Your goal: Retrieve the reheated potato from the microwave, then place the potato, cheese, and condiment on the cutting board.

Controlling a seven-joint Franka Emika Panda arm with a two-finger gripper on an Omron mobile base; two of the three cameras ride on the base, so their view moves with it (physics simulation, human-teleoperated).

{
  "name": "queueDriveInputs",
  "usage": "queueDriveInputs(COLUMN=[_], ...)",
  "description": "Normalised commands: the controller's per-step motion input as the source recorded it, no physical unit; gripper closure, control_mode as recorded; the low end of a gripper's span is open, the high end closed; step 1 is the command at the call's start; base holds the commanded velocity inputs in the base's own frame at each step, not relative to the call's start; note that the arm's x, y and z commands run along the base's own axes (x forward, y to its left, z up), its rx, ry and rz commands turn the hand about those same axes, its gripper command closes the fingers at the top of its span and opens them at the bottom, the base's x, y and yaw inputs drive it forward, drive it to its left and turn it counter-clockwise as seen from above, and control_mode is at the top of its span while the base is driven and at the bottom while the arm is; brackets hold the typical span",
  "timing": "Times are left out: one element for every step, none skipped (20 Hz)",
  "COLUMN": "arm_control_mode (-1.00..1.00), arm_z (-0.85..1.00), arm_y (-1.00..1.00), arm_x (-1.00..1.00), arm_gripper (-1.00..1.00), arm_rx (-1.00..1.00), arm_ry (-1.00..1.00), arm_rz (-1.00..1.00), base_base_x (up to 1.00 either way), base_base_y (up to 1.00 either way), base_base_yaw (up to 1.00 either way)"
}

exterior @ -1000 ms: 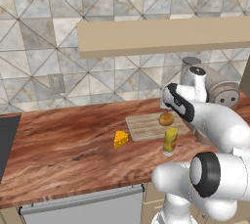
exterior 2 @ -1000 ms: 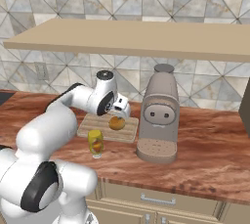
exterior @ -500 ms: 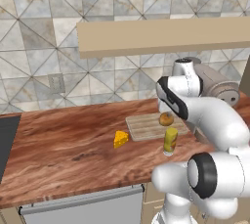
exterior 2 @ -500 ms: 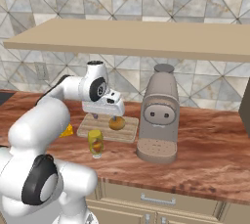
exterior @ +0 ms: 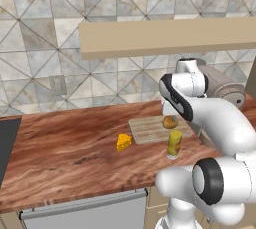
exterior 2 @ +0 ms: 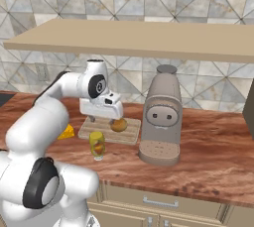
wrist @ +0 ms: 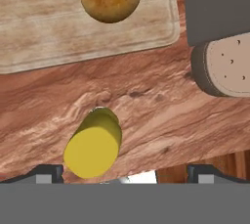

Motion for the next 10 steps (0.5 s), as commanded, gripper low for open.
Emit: queueDriveInputs(arm_control_mode=[-1.00,-1.00,-1.00,-1.00,-1.00,-1.00,-1.00,-1.00,-1.00,-1.00], arm_z=[-0.07,-0.07,-0.10,-0.09,-0.12,-0.09,-0.09,-0.07,-0.06,-0.05], arm_y=[0.16,0.14,0.16,0.12,0.12,0.11,0.11,0.08,0.06,0.05], arm_x=[-0.26,-0.27,-0.24,-0.24,-0.15,-0.09,-0.02,-0.02,-0.01,0.00], arm_gripper=[-1.00,-1.00,-1.00,-1.00,-1.00,-1.00,-1.00,-1.00,-1.00,-1.00], arm_rx=[0.00,0.00,0.00,0.00,0.00,0.00,0.00,0.00,0.00,0.00], arm_ry=[-0.01,-0.04,-0.04,-0.04,-0.01,0.00,0.00,0.00,0.00,0.00], arm_rz=[-0.13,-0.14,-0.16,-0.17,-0.20,-0.23,-0.28,-0.33,-0.34,-0.38], base_base_x=[0.00,0.00,0.00,0.00,0.00,0.00,0.00,0.00,0.00,0.00], base_base_y=[0.00,0.00,0.00,0.00,0.00,0.00,0.00,0.00,0.00,0.00], base_base_yaw=[0.00,0.00,0.00,0.00,0.00,0.00,0.00,0.00,0.00,0.00])
